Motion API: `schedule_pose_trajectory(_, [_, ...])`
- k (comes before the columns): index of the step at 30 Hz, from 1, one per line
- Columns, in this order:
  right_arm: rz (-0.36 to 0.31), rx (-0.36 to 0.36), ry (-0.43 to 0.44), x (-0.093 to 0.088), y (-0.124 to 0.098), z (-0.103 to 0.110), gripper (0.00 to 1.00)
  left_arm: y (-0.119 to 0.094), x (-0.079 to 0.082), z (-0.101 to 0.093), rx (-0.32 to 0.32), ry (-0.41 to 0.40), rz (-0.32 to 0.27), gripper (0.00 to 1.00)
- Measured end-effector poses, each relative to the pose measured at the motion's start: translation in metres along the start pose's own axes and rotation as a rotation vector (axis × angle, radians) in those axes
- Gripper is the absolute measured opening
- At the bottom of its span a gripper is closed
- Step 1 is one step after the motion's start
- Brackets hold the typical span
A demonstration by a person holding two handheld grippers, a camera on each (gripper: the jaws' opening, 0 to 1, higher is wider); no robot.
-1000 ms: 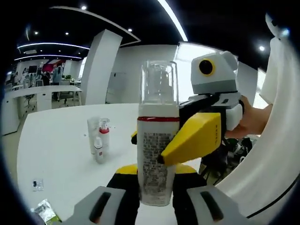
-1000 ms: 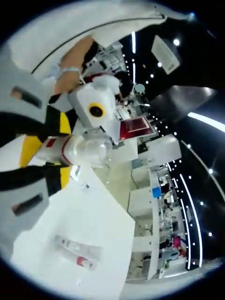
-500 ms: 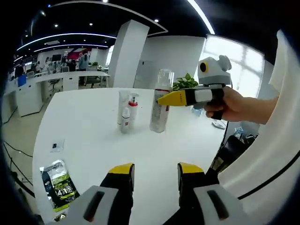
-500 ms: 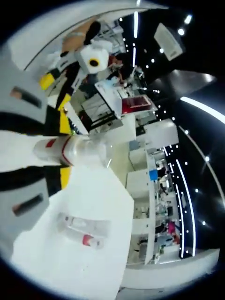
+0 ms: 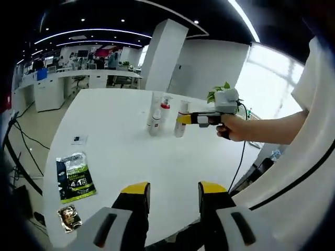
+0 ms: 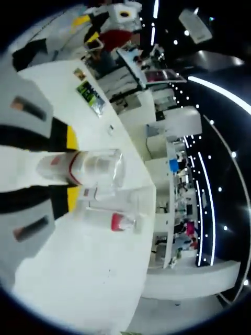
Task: Arrange the skincare products in the storage area until every visible bottle or jar stands upright without overlapping.
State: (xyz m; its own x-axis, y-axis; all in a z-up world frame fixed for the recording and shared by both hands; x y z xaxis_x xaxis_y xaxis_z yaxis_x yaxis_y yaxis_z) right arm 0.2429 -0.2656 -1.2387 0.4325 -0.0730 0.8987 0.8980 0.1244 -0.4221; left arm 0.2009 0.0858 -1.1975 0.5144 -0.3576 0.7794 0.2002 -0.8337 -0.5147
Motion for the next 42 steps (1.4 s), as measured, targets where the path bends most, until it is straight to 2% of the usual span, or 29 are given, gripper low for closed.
schedule_pose_trajectory(4, [-0.017, -0.024, -0.001, -0.008, 0.013, -0.019, 0.21, -0.005, -0.001, 0.004, 0.032, -0.014, -0.001, 0.37])
schedule_pose_trajectory(6, [-0.025, -0.036, -0.01, -0.01, 0.017, -0.025, 0.21, -0.008, -0.003, 0.007, 0.055, -0.065, -0.026, 0.37])
schedule_pose_trajectory(8, [-0.05, -0.027, -0.01, -0.011, 0.023, -0.031, 0.21, -0.009, -0.006, 0.007, 0.058, -0.081, -0.025, 0.37])
schedule_pose_trajectory(13, [-0.035, -0.06, -0.085, -0.019, 0.04, -0.041, 0.21, -0.012, -0.012, 0.007, 0.081, -0.088, -0.008, 0.37])
schedule_pose_trajectory(14, [-0.028, -0.053, -0.132, -0.021, 0.044, -0.043, 0.21, -0.013, -0.014, 0.008, 0.091, -0.083, 0.004, 0.37])
schedule_pose_trajectory(17, [-0.02, -0.056, -0.137, -0.024, 0.049, -0.045, 0.21, -0.017, -0.015, 0.012, 0.111, -0.108, -0.006, 0.36])
schedule_pose_trajectory(20, [-0.061, -0.059, -0.09, -0.024, 0.051, -0.045, 0.21, -0.018, -0.015, 0.014, 0.123, -0.127, -0.014, 0.36])
schedule_pose_trajectory(23, [-0.071, -0.059, -0.088, -0.026, 0.055, -0.045, 0.21, -0.018, -0.015, 0.012, 0.115, -0.151, -0.006, 0.3])
schedule_pose_trajectory(27, [-0.082, -0.072, -0.106, -0.027, 0.059, -0.048, 0.21, -0.017, -0.012, 0.01, 0.122, -0.131, 0.001, 0.3])
schedule_pose_trajectory(28, [-0.108, -0.07, -0.096, -0.026, 0.06, -0.049, 0.21, -0.017, -0.011, 0.011, 0.126, -0.128, -0.003, 0.32])
schedule_pose_trajectory(30, [-0.11, -0.075, -0.101, -0.026, 0.061, -0.05, 0.21, -0.017, -0.008, 0.011, 0.134, -0.122, -0.011, 0.37])
schedule_pose_trajectory(33, [-0.167, -0.052, -0.088, -0.026, 0.064, -0.05, 0.21, -0.018, -0.001, 0.011, 0.13, -0.114, -0.033, 0.37])
schedule_pose_trajectory(36, [-0.162, -0.049, -0.079, -0.03, 0.067, -0.051, 0.21, -0.015, 0.001, 0.011, 0.136, -0.1, -0.02, 0.37])
schedule_pose_trajectory(42, [-0.17, -0.056, -0.13, -0.031, 0.068, -0.056, 0.21, -0.009, 0.006, 0.009, 0.126, -0.062, 0.01, 0.37])
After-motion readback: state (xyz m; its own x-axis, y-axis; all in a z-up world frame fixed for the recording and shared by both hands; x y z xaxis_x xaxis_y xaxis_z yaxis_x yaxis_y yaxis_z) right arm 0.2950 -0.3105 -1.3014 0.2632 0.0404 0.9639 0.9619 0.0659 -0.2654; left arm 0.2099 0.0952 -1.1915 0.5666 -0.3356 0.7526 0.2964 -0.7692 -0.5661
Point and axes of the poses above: the point that each gripper's makers call its tool centre point, and the gripper's own axes: y roughly forward along the fingers, z roughly to its left, x roughly out of its top, the point moved 8 cm from there along -y, roughly backward along the fingers, and after that the axes turned 1 degree about -z, right-handed, at the moved point
